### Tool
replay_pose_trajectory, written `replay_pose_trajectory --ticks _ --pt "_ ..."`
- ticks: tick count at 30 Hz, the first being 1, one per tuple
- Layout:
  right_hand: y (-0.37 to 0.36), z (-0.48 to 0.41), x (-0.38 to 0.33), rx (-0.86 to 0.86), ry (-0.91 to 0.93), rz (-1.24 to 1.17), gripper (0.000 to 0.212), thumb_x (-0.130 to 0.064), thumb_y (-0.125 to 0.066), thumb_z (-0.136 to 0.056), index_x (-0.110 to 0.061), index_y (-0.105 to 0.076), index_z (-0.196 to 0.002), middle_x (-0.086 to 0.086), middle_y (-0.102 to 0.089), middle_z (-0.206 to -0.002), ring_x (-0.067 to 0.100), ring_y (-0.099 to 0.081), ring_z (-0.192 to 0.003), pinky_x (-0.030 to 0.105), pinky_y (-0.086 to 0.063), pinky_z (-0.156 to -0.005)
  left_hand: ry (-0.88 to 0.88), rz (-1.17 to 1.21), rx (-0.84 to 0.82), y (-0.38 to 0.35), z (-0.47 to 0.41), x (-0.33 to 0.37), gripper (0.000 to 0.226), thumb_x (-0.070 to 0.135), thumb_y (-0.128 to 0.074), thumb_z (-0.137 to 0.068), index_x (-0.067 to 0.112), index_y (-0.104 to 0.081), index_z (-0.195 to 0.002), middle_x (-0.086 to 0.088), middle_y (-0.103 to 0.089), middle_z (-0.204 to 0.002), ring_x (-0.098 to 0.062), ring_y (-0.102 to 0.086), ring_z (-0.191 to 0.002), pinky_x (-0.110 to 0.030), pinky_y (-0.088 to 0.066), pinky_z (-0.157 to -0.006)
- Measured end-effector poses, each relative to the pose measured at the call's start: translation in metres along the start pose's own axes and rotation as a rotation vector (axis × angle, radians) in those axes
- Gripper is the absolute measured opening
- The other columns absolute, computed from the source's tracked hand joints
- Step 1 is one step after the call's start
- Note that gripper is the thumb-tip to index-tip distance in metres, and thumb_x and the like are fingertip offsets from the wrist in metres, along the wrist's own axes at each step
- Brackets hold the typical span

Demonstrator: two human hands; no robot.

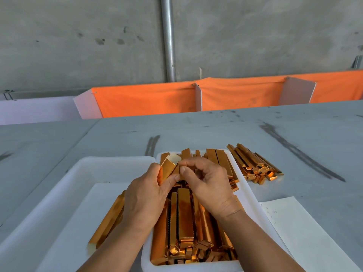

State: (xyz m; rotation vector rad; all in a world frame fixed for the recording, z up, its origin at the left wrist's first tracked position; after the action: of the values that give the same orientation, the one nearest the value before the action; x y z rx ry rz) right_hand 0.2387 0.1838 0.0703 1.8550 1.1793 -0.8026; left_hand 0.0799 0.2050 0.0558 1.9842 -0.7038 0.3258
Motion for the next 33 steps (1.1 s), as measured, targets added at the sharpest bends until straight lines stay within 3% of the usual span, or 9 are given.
replay_pose_trajectory --ticks 7,15,20,23,27,30,33 --pt "-0.010 -0.001 0.006 -0.115 -0.064 -0.044 0.016 -0.008 -0.062 -0.091 -0.020 -0.071 -0.096 -0.005 -0.061 -0.097 0.017 -0.056 -0.074 0.018 -0.051 -0.065 -0.156 -0.109 0.023 0.003 0.005 0.017 0.042 0.074 -0.028 -0.078 0.034 -0.037 -0.085 0.015 -0.038 -0.053 -0.001 -0.041 -0.043 -0.012 -0.022 -0.044" --pt "-0.013 -0.002 0.015 -0.163 -0.112 -0.007 0.018 -0.014 -0.050 -0.094 -0.016 -0.065 -0.083 -0.005 -0.059 -0.092 0.013 -0.058 -0.084 0.034 -0.053 -0.074 -0.224 -0.159 -0.012 -0.001 0.008 0.024 0.052 0.074 -0.026 -0.079 0.029 -0.050 -0.090 0.015 -0.043 -0.062 -0.007 -0.048 -0.053 -0.016 -0.030 -0.047" --pt "-0.009 -0.002 0.011 -0.123 -0.093 -0.072 0.023 -0.023 -0.048 -0.100 -0.020 -0.067 -0.086 -0.002 -0.065 -0.079 0.017 -0.062 -0.076 0.042 -0.056 -0.072 -0.202 -0.099 -0.015 0.000 0.007 0.023 0.049 0.076 -0.032 -0.077 0.031 -0.048 -0.087 0.014 -0.044 -0.060 -0.007 -0.049 -0.052 -0.016 -0.037 -0.048" --pt "-0.007 -0.003 0.013 -0.107 -0.112 -0.081 0.021 -0.017 -0.053 -0.100 -0.024 -0.070 -0.090 -0.004 -0.069 -0.083 0.021 -0.064 -0.075 0.047 -0.057 -0.070 -0.206 -0.093 -0.021 0.001 0.008 0.023 0.045 0.077 -0.032 -0.076 0.034 -0.040 -0.083 0.015 -0.039 -0.056 -0.003 -0.044 -0.048 -0.014 -0.028 -0.046" --pt "-0.008 -0.004 0.015 -0.108 -0.148 -0.144 0.022 -0.011 -0.056 -0.098 -0.022 -0.073 -0.090 -0.003 -0.072 -0.085 0.022 -0.066 -0.077 0.048 -0.059 -0.073 -0.205 -0.090 -0.024 0.002 0.008 0.023 0.042 0.077 -0.035 -0.077 0.035 -0.039 -0.081 0.015 -0.036 -0.054 -0.002 -0.041 -0.046 -0.013 -0.023 -0.046" --pt "-0.008 -0.004 0.013 -0.113 -0.141 -0.190 0.030 -0.005 -0.055 -0.097 -0.026 -0.073 -0.086 0.000 -0.071 -0.082 0.031 -0.063 -0.076 0.049 -0.056 -0.072 -0.213 -0.076 -0.030 0.002 0.008 0.024 0.043 0.076 -0.035 -0.078 0.034 -0.040 -0.082 0.015 -0.038 -0.054 -0.003 -0.042 -0.045 -0.012 -0.024 -0.047" --pt "-0.009 -0.004 0.012 -0.120 -0.124 -0.196 0.031 -0.003 -0.054 -0.097 -0.025 -0.074 -0.087 -0.004 -0.071 -0.082 0.024 -0.064 -0.075 0.039 -0.057 -0.066 -0.213 -0.056 -0.030 0.003 0.009 0.024 0.041 0.075 -0.037 -0.078 0.034 -0.042 -0.080 0.015 -0.038 -0.053 -0.003 -0.042 -0.045 -0.012 -0.024 -0.046"
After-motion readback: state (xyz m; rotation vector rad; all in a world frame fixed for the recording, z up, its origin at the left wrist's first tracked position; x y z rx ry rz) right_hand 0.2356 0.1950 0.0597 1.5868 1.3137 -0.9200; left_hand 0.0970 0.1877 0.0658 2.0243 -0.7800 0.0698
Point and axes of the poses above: each hand's wrist, its own z-axis away from the middle knuckle, its own y-axis out of the back of the hand, x = y × z, the point moved 9 cm from there along -z, towards the middle knuckle
